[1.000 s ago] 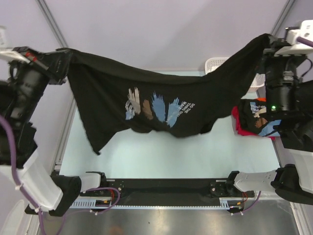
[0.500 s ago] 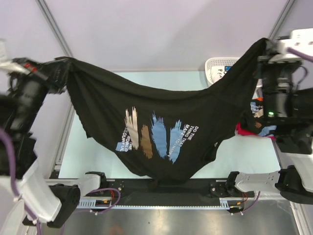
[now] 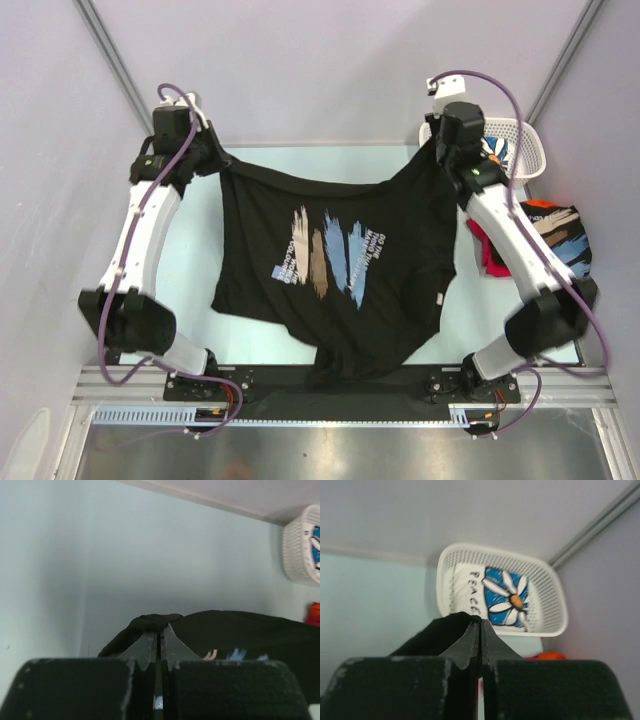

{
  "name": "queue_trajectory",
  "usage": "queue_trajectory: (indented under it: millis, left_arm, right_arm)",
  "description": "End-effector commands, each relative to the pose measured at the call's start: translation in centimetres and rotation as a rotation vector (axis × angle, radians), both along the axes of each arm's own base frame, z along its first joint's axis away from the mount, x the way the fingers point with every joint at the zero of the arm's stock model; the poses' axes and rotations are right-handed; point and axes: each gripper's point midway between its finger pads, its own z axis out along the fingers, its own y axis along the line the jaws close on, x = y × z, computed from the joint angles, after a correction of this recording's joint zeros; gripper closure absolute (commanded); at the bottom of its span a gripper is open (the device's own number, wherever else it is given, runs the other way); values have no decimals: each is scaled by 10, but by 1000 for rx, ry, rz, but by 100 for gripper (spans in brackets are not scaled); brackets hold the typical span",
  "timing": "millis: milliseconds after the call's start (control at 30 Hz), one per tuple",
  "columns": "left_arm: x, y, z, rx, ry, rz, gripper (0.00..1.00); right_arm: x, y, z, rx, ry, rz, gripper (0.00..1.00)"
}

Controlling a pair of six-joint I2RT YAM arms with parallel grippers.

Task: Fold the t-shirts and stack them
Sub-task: Flatten out the tshirt

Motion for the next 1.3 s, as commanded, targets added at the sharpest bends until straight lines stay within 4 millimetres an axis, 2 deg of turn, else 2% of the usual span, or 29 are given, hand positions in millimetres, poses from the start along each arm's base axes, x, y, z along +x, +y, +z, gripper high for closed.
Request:
queue_trajectory:
  millis: [0,33,67,133,167,233,267,300,333,400,467,533,567,667,700,767,800,833,900,933,1000,1033,1067,1100,1133,1167,1200,1233,1267]
  left_arm:
    - [54,13,7,46,-126,56,100]
    - [64,15,0,48,-115,63,100]
    - [83,20,-31,62,-52,77,100]
    - [106,21,-28,51,-66,73,100]
    - [116,23,-37,49,-46,73,100]
    - [146,24,-51,51,-28,68,100]
    - [155,31,-53,39,-31,81,100]
    - [168,31,-67,-1,-10,93,100]
    - [175,34,-72,-13,-7,104,100]
    - [189,55,-88,-19,11,155,100]
    - [197,65,-93,-28,11,180,100]
    - [203,81,-104,-39,20,213,100]
    - [207,88,-101,-46,10,235,100]
    - [218,107,-99,-73,-16,261,100]
    - [221,109,-99,-91,-28,247,94]
    - [224,112,-90,-136,-55,220,47]
    - [223,114,-86,-132,-62,222,1]
    - [221,112,-81,-130,-71,212,0]
    - [211,107,-59,-126,-100,187,0]
    - [205,105,-49,-127,-116,178,0]
    - [183,99,-26,-119,-138,148,1]
    - [174,96,-20,-116,-144,132,0]
    - [161,91,-38,-114,-96,111,0]
    - [139,87,-6,-113,-146,98,0]
    - [127,85,-6,-114,-140,97,1]
    - [108,81,-29,-124,-82,93,0]
    - [88,77,-14,-121,-104,91,0]
    - [75,76,-18,-124,-84,94,0]
    - [58,72,-50,-130,-9,93,0]
  right_arm:
    - [63,13,-34,151,12,68,100]
    - [90,20,-74,150,83,71,100]
    - [105,25,-59,168,53,85,100]
    - [140,31,-109,174,131,79,100]
    - [153,35,-119,191,140,77,100]
    - [177,42,-105,220,95,96,100]
    - [194,46,-142,234,136,88,100]
    - [206,49,-128,253,91,101,100]
    - [219,54,-162,253,125,108,100]
    - [234,59,-158,270,77,124,100]
    - [246,62,-187,269,94,125,100]
    - [256,65,-186,279,61,137,100]
    - [260,67,-203,277,73,136,100]
    - [269,66,-211,271,44,125,100]
    - [276,63,-211,270,-3,108,98]
    - [278,57,-213,268,-24,82,72]
    - [278,49,-207,270,-45,42,30]
    - [277,44,-202,275,-56,24,1]
    - [270,37,-198,271,-39,-1,0]
    - [263,32,-173,271,-63,-10,0]
    - [249,26,-164,253,-16,-34,0]
    - [233,19,-123,261,-44,-54,0]
    - [222,15,-111,275,-39,-68,0]
    - [204,9,-121,253,31,-97,0]
    - [181,2,-78,272,-6,-104,0]
    - [164,-1,-68,302,6,-107,0]
    - [144,-4,-91,300,106,-102,0]
    - [127,-13,-93,354,137,-119,1]
    - [93,-17,-73,432,159,-125,2]
